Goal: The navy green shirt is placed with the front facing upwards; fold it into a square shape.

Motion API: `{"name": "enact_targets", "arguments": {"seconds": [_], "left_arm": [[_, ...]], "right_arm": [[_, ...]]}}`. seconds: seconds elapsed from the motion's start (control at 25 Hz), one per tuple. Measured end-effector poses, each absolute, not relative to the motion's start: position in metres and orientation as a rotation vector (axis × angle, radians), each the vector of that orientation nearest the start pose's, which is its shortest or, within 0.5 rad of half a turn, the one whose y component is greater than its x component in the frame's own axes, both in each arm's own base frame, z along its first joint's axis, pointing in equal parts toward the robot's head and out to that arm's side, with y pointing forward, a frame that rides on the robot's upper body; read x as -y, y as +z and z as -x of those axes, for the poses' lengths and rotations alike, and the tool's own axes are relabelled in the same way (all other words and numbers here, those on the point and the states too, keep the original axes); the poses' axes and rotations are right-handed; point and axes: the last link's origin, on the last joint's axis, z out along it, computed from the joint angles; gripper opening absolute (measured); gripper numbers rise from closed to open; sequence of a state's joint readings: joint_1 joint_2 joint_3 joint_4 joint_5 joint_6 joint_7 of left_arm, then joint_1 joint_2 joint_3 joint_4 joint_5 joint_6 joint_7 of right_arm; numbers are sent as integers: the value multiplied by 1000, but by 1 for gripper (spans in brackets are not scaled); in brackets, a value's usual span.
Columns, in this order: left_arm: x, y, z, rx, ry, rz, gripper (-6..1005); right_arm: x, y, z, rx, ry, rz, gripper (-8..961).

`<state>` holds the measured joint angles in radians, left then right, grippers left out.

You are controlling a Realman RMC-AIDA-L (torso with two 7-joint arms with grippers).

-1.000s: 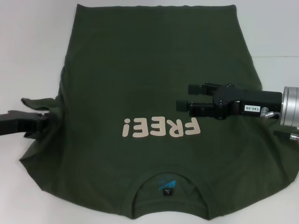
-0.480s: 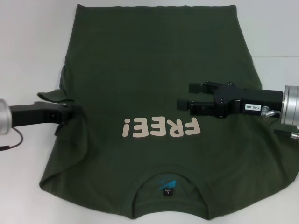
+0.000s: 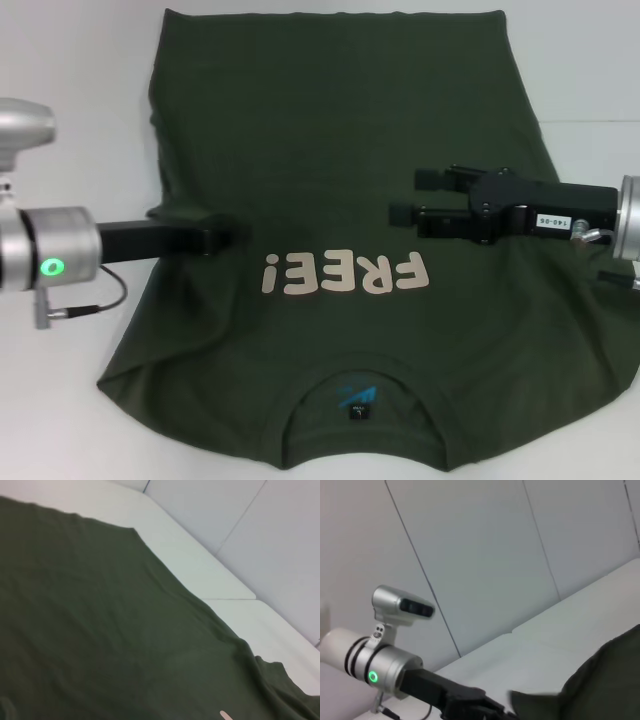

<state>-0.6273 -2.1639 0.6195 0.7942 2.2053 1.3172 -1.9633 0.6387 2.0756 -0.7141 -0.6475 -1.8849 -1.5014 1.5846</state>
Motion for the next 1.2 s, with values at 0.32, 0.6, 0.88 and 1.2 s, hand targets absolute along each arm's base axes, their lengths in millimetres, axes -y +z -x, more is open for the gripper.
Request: {"name": "enact_targets", "arguments": {"seconds": [0.32,0.6,0.88,1.2], "left_arm": [[-383,-20,245,1272,-595,2390,267],[-383,-3,248,1238,-680,2334,467],[-371,12,247,1090,-885,2310,664],[-349,3,243,865,-968,2427,961]], "right_arm": [[-369,18,-223,-773,883,2636,911],[-372,32,-231,-796,897,2588,911],[-374,53,-245,-968,911,2505,911],[-366,67,-277,-1281,846,2376,911]]}}
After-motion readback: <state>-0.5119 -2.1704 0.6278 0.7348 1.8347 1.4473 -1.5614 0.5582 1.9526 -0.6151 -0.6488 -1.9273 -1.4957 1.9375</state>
